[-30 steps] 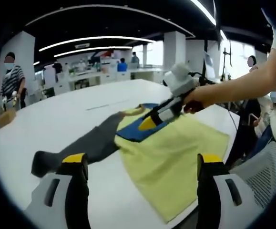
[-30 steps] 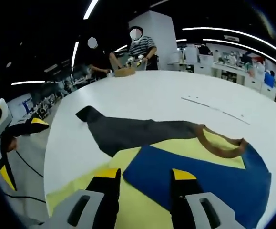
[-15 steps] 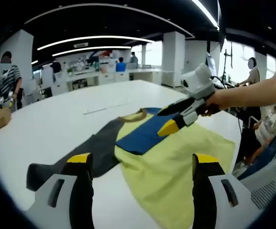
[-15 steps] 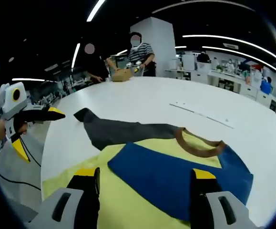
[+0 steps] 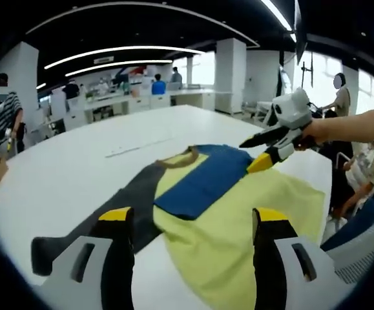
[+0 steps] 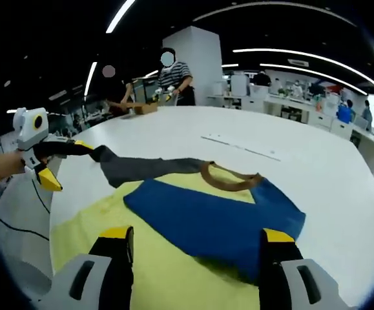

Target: Fold the garment on the visible template until the final outline fits inside the template.

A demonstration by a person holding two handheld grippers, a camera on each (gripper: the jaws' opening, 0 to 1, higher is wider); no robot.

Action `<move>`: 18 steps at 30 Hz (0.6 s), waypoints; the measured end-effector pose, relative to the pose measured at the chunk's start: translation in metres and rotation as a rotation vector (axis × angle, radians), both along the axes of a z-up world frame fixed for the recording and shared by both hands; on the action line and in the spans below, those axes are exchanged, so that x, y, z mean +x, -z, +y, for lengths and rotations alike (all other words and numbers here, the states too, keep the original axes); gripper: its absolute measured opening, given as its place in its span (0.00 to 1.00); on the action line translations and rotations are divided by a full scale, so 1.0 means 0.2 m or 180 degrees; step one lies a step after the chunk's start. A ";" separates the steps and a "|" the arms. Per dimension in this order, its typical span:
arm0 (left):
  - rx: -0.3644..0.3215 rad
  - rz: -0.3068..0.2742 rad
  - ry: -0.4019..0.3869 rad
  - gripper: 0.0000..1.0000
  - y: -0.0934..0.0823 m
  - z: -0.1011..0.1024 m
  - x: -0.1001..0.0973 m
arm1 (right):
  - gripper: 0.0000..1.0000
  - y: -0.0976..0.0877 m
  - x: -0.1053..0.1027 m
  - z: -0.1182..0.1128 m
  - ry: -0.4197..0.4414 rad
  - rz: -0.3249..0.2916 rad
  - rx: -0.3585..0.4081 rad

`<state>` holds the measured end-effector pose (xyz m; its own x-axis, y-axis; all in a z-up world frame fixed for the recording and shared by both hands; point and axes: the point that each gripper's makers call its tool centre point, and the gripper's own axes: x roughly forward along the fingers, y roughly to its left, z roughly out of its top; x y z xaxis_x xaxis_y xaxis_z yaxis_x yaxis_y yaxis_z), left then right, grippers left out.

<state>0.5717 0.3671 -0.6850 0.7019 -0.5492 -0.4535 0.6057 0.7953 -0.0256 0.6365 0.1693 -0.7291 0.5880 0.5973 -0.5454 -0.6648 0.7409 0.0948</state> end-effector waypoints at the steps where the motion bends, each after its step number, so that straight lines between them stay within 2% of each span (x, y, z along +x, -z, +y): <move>1: -0.0011 0.0019 -0.0003 0.69 0.01 -0.01 0.01 | 0.76 0.01 0.00 -0.03 0.0034 0.0001 -0.0013; 5: -0.0054 0.0077 -0.0044 0.64 0.03 -0.02 0.04 | 0.71 0.03 -0.01 -0.13 0.0131 0.0025 -0.0054; 9: -0.0239 0.0193 -0.0212 0.58 0.06 -0.03 0.11 | 0.64 0.05 -0.01 -0.20 0.0219 0.0015 -0.0129; 12: -0.0213 0.0196 -0.0228 0.55 0.08 -0.05 0.15 | 0.56 0.08 0.00 -0.27 0.0275 -0.0014 -0.0260; 18: -0.0134 0.0282 -0.0245 0.48 0.16 -0.08 0.23 | 0.45 0.12 0.00 -0.33 0.0363 0.0010 -0.0276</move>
<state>0.6172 0.3520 -0.7172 0.7010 -0.5151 -0.4932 0.5368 0.8364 -0.1106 0.6357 0.1038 -0.7533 0.6475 0.4773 -0.5940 -0.5757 0.8171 0.0290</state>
